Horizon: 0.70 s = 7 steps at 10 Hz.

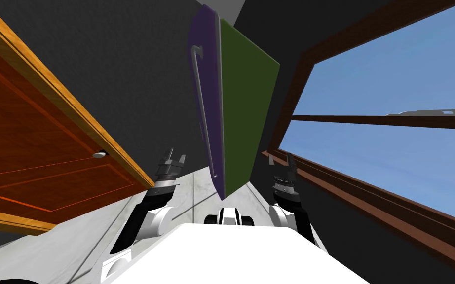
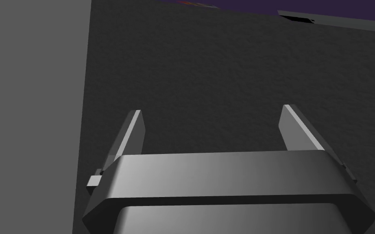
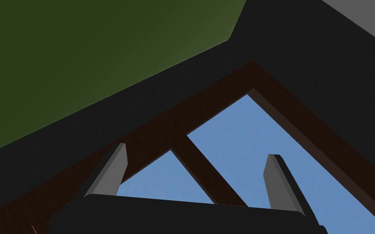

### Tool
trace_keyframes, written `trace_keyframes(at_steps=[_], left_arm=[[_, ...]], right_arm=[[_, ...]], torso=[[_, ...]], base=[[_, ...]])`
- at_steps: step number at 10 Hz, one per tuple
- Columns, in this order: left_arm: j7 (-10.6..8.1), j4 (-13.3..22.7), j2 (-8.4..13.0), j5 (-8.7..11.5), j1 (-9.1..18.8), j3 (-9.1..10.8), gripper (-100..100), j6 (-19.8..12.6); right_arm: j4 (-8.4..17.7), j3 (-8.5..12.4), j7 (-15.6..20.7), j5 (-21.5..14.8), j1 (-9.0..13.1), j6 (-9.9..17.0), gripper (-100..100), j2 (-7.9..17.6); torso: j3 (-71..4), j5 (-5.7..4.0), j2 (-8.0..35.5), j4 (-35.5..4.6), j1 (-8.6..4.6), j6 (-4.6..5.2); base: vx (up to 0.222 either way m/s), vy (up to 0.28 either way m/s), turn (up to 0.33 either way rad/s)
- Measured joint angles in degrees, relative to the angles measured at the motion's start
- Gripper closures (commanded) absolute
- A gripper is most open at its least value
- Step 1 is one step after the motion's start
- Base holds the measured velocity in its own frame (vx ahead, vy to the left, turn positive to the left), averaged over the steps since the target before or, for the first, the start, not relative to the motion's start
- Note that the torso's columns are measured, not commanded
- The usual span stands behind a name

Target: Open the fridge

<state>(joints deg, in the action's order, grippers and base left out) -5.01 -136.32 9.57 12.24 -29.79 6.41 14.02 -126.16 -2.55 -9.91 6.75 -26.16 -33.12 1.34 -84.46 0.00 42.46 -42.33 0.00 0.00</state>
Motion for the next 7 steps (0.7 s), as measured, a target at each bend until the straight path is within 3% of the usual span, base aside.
trace_keyframes(at_steps=[7], left_arm=[[-0.34,-0.65,-2.19,7.04,0.0,3.49,-100,-8.62]], right_arm=[[0.0,0.0,0.0,0.0,0.0,0.0,0,0.0]], torso=[[-0.15,-0.04,-0.25,0.07,-0.17,0.01]], base=[[0.153,-0.171,0.135]])
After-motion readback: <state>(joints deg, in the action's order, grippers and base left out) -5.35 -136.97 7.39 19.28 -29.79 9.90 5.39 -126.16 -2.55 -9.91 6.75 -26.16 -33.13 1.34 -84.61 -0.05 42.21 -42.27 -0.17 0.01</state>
